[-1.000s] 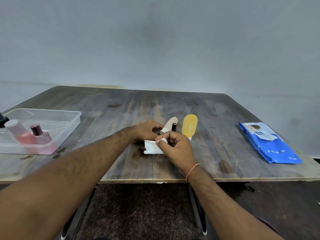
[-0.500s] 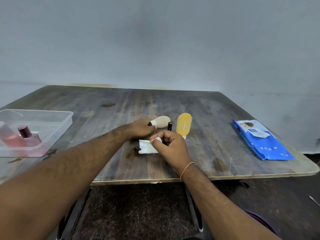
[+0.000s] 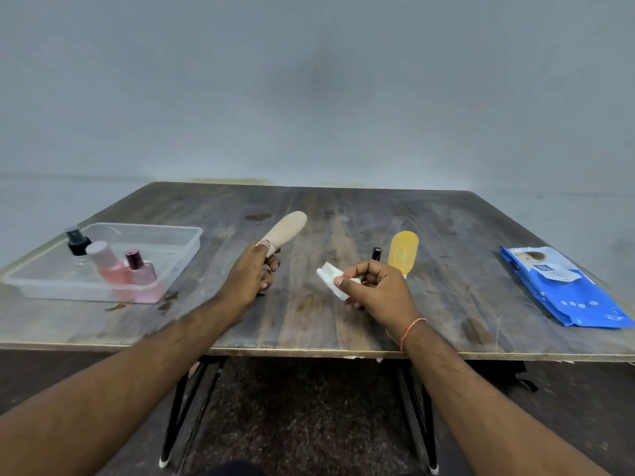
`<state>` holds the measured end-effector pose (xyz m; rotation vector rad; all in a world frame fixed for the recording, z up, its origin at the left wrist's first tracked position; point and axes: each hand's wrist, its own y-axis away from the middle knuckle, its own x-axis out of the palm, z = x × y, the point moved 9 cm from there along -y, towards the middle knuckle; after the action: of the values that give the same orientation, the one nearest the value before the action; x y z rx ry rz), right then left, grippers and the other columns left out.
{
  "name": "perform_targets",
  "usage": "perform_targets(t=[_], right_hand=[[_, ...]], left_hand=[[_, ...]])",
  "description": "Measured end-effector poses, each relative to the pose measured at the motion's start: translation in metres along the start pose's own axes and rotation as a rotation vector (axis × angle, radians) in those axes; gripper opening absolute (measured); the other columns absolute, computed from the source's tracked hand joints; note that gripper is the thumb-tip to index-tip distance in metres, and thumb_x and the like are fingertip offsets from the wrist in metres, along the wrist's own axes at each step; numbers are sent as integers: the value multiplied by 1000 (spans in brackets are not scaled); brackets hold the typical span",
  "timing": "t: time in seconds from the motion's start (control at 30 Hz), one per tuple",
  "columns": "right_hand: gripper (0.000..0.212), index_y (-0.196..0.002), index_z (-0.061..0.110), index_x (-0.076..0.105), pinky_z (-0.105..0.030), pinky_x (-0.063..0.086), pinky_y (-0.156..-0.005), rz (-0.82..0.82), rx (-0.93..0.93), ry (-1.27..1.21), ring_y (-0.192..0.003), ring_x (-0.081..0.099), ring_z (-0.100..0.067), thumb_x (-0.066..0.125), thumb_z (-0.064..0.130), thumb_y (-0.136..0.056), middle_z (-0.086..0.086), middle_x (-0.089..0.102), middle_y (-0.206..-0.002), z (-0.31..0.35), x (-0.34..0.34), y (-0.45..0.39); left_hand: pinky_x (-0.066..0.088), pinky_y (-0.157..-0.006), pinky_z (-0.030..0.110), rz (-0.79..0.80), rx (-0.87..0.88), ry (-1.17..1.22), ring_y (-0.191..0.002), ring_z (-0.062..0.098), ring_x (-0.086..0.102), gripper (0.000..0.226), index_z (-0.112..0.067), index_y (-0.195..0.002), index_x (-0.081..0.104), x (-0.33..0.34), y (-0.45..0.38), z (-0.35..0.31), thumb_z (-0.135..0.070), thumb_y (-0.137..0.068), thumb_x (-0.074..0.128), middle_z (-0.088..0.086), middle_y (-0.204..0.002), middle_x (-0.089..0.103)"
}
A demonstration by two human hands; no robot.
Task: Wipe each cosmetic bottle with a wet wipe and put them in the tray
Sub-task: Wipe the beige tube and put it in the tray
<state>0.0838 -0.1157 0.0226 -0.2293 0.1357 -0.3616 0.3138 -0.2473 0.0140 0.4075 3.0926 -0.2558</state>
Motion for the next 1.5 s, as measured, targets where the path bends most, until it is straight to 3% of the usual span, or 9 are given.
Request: perform_targets(t=[0.2, 0.37, 0.47, 0.7, 0.8, 0.9, 1.1, 1.3, 1.5], right_hand=[[20, -91, 7, 67, -31, 51, -57, -50, 62, -133, -69, 73, -30, 86, 12, -89, -8, 73, -72, -4, 3, -7], [31, -121, 15, 69, -31, 54, -55, -32, 19, -128, -73, 76, -30, 81, 12, -93, -4, 78, -83, -3, 20, -17], [28, -122, 14, 74, -29, 55, -54, -51, 3, -99, -73, 77, -29, 81, 16, -95, -10, 81, -93, -6, 29, -24], [8, -104, 20, 72, -19, 54, -54, -185, -80, -61, -83, 78, -36, 74, 13, -100, -20, 77, -99, -5, 15, -24], [12, -103, 28, 71, -33, 62, -59, -254, -123, -44, -91, 75, -39, 77, 20, -97, -6, 75, -98, -4, 9, -22], [11, -101, 35, 72, -51, 66, -72, -302, -163, 46, -88, 73, -25, 77, 31, -91, 7, 74, -93, -2, 3, -18], [13, -107, 30, 76, -28, 57, -71, -384, -239, 130, -80, 70, -7, 76, 22, -97, 9, 75, -94, 14, -3, -8], [16, -112, 30, 81, -29, 60, -81, -384, -342, 363, -92, 71, -3, 77, 27, -96, 18, 76, -105, 23, 3, -6], [25, -122, 24, 81, -35, 60, -83, -267, -443, 505, -94, 71, -6, 75, 26, -97, 12, 77, -109, 28, 23, -6]], left_hand=[[37, -50, 20, 61, 73, -66, -49, 4, 47, 11, -20, -109, 77, 4, 6, -5, -21, -99, 73, 10, -94, 74], [42, -55, 7, 133, 134, -191, -52, -9, 58, 22, -13, -128, 71, 17, 13, -11, -17, -106, 67, 4, -109, 83], [44, -55, 6, 188, 142, -207, -52, -10, 59, 24, -12, -131, 64, 25, 16, -13, -19, -109, 63, 5, -109, 83], [38, -56, 31, 253, 128, -251, -48, 1, 50, 23, -18, -129, 58, 27, 14, -6, -29, -110, 53, 2, -100, 84], [48, -73, 30, 272, 145, -339, -71, -8, 68, 25, -21, -132, 61, 29, 17, -5, -30, -110, 56, -5, -100, 83], [55, -91, 34, 298, 157, -415, -96, 1, 76, 26, -23, -127, 66, 30, 17, 0, -36, -106, 59, -9, -99, 82], [54, -81, 28, 276, 208, -458, -88, 4, 73, 27, -27, -125, 73, 27, 18, -4, -40, -105, 58, -14, -87, 76], [56, -86, 30, 312, 254, -576, -100, 1, 71, 33, -38, -137, 70, 31, 23, -6, -42, -106, 60, -19, -108, 78], [57, -84, 39, 330, 261, -639, -91, 10, 71, 41, -34, -137, 67, 31, 24, -6, -49, -102, 52, -12, -98, 75]])
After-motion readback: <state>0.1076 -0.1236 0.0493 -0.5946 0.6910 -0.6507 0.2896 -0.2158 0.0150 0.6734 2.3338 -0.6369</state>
